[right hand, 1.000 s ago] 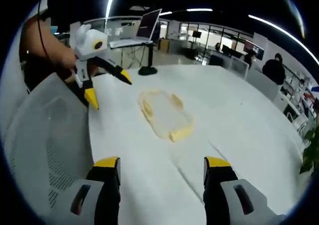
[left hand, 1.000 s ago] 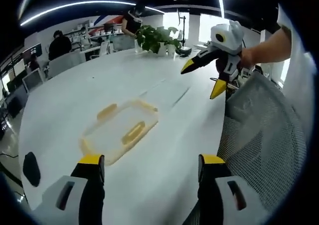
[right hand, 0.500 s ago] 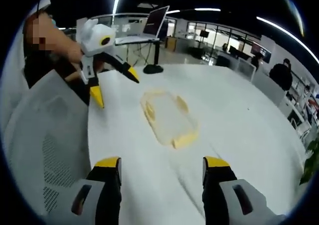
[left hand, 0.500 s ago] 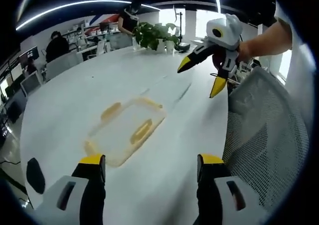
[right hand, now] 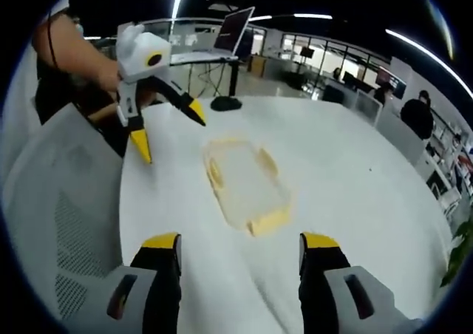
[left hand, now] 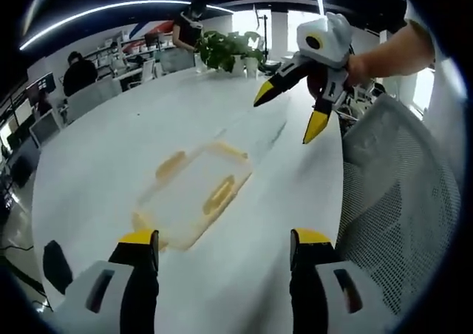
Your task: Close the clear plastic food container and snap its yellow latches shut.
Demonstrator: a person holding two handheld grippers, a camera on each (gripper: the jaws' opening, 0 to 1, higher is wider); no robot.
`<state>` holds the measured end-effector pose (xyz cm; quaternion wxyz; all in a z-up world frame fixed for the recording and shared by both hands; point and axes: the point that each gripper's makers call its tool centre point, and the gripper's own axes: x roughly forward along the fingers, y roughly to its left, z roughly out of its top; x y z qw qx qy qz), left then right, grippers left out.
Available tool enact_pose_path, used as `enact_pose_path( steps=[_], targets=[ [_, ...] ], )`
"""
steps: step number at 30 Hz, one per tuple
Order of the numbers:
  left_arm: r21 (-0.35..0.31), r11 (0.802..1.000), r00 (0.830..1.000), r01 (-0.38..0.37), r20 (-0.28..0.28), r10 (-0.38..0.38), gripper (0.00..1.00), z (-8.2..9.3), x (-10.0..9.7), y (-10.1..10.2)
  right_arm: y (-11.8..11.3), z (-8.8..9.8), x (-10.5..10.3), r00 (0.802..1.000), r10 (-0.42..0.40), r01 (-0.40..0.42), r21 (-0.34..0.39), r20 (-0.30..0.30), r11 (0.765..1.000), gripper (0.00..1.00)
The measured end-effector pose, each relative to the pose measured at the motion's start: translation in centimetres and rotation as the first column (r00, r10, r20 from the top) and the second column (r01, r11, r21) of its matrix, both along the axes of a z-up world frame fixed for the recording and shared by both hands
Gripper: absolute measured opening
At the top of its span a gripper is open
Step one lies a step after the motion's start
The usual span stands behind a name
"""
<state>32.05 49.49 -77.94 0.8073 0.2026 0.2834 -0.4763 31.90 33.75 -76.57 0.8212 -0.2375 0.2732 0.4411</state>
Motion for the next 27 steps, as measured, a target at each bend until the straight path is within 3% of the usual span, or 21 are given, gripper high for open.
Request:
enact_pose_path(
  steps=[12, 27],
  targets=[
    [0.02, 1.0, 1.0, 0.023, 0.005, -0.024, 0.71, -0.4, 0.9, 0.4, 0.3, -0.2, 0.7, 1.0, 0.01, -0.01, -0.015, 0.01, 1.0, 0.63],
    [0.109, 0.988, 0.994, 0.106, 0.02, -0.109, 0.68, -1.0, 2.5, 0.8, 1.1, -1.2, 2.1, 0.994, 0.108, -0.107, -0.091, 0.008, 0.99, 0.61]
  ],
)
